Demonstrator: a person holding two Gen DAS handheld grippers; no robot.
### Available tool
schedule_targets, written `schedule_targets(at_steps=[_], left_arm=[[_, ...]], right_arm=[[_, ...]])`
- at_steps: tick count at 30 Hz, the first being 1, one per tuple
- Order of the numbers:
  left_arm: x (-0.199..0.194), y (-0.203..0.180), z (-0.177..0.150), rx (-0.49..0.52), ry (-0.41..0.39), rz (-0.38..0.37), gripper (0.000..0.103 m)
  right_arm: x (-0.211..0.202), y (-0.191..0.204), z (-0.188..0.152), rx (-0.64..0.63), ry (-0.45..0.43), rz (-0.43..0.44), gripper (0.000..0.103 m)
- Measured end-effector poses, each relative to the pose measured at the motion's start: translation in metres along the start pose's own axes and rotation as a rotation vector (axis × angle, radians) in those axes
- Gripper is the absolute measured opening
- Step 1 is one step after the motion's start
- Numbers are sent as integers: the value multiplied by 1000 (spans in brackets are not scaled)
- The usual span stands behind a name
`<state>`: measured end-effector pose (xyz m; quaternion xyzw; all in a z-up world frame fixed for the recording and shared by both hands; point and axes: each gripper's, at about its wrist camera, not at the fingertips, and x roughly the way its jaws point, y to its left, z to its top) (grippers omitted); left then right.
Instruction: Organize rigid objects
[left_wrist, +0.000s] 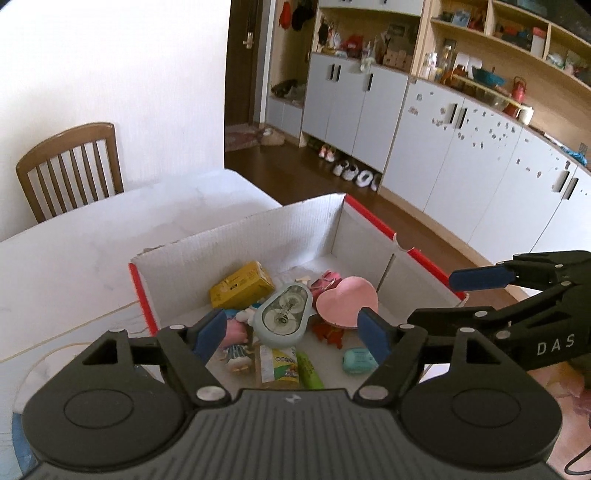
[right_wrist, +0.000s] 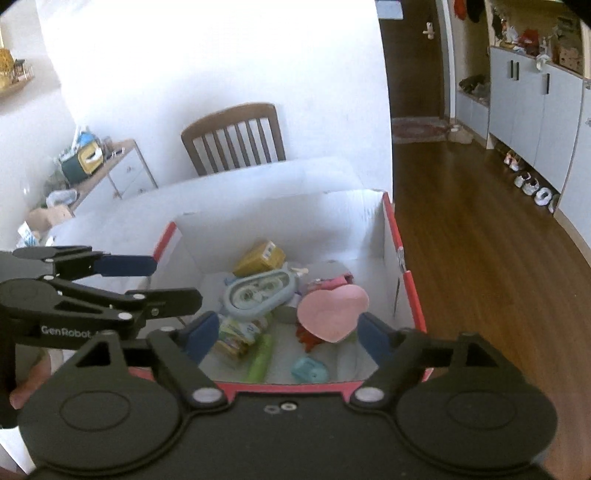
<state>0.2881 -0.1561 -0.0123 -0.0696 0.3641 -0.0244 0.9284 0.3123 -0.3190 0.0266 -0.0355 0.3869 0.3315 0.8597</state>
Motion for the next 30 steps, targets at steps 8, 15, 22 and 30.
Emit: schedule_targets(at_steps=[8, 15, 22, 30], left_arm=[[-28, 15, -11, -22, -43, -14, 83], [-43, 33, -18, -65, -56, -40, 86], [-54, 47, -25, -102, -68, -75, 103], [-63, 54, -32, -93, -60, -96, 103]], right_arm=[[-19, 20, -8, 27, -85, -13, 99], [-29, 32, -13, 56, -140, -26, 103], [-37, 47, -19, 52, -167, -44, 103], [-44, 64, -26, 62, -177, -46, 103]])
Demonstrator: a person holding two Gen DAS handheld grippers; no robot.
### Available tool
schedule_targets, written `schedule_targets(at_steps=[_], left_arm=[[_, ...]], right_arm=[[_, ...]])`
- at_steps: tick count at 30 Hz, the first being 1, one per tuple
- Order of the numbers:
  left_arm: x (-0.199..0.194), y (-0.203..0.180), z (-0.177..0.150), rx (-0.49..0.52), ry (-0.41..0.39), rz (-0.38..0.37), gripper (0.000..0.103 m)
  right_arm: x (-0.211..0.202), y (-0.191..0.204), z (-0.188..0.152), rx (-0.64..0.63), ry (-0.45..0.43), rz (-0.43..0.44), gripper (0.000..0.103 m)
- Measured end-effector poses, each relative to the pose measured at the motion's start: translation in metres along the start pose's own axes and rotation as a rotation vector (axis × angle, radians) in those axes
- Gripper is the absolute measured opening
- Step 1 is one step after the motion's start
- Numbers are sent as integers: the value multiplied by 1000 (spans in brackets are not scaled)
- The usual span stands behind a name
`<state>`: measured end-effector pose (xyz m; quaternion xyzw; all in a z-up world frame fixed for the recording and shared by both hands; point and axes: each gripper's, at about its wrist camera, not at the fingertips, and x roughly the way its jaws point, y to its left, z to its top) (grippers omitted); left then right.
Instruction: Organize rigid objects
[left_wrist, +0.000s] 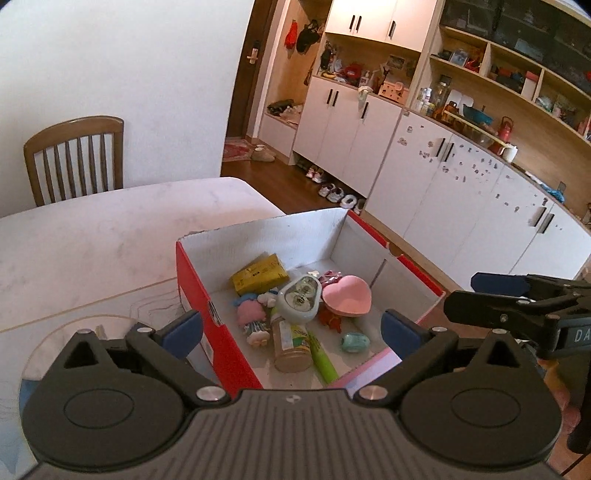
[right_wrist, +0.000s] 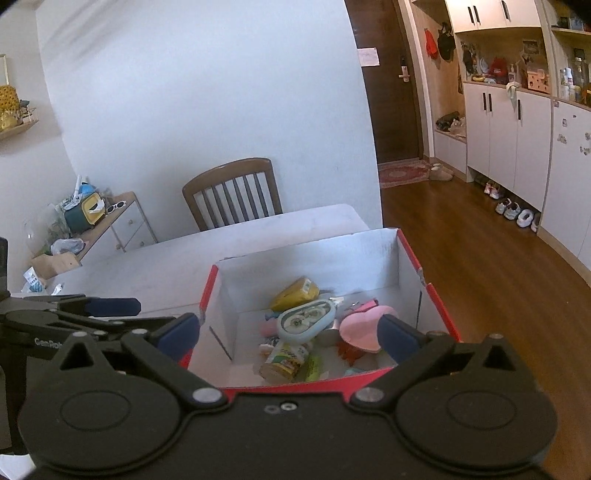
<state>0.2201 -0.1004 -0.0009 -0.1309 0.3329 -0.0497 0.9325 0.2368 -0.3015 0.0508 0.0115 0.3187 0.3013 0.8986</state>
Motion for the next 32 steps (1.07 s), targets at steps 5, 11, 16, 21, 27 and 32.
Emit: schedule_targets(at_steps=[5, 11, 16, 21, 27, 32], left_arm=[[-9, -2, -2, 24, -11, 2, 103], [-23, -14, -5, 108, -48, 52, 103], [-30, -19, -6, 131, -46, 28, 103], [-35, -23, -11, 167, -59, 50, 103], [-37, -20, -13, 155, -43, 48, 103], [-38, -14, -16, 150, -30, 45, 103]], right_arm=[[-7, 6, -5, 10, -8, -11, 103], [-13, 10, -10, 28, -17, -25, 103], [-18, 15, -16, 22, -25, -42, 103], [-23, 19, -22, 32, -29, -54, 103], [-27, 22, -28, 47, -29, -64, 103], [-29, 26, -32, 57, -27, -68, 103]])
